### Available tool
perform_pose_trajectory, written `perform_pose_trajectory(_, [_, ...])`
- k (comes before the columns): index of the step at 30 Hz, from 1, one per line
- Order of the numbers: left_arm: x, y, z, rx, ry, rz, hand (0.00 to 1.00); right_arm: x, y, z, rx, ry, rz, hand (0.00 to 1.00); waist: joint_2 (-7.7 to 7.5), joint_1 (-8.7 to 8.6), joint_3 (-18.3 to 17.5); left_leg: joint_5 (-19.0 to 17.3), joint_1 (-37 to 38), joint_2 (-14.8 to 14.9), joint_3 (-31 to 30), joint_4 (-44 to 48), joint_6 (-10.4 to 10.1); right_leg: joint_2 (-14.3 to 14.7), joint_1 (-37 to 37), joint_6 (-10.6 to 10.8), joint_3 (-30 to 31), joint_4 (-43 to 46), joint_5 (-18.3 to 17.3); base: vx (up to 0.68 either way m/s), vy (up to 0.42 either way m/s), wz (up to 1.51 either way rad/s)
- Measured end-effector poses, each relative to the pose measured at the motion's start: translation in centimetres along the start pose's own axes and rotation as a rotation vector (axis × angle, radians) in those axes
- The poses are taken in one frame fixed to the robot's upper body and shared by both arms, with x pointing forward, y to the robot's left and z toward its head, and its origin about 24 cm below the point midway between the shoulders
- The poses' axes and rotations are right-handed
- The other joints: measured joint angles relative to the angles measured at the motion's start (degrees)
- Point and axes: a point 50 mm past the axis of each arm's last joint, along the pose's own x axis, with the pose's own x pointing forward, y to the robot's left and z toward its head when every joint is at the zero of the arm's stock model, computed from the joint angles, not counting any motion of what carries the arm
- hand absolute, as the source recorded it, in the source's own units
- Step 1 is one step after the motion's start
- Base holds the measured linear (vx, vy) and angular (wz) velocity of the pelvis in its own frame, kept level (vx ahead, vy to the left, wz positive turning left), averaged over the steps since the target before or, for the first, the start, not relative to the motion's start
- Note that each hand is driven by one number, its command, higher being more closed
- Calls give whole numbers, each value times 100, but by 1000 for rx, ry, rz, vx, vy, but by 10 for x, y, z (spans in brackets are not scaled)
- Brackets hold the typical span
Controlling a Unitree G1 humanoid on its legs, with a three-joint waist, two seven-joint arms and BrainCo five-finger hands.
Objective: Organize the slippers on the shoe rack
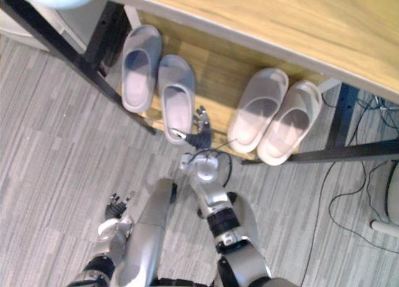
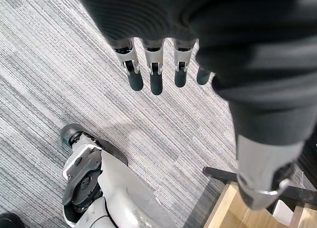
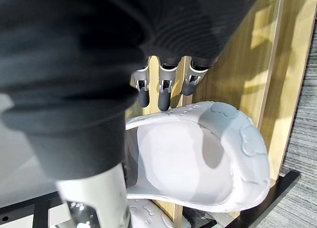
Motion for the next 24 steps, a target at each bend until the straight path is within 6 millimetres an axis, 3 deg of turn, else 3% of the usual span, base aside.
perform_pose_trajectory(14, [1,-3,1,9,8,-10,0,20,6,11,137,48,0,0,-1,54,4,39,-109,-133,-71,-32,29,-140,-39,30,-85,20,-18,32,-9,6])
perform_pose_trajectory(24, [1,-6,3,14,3,-26,0,38,-3,19,200,87,-72,0,46,132,28,43,-210,-139,-84,80,40,-168,-128,38,-81,132,-26,3,-4,1])
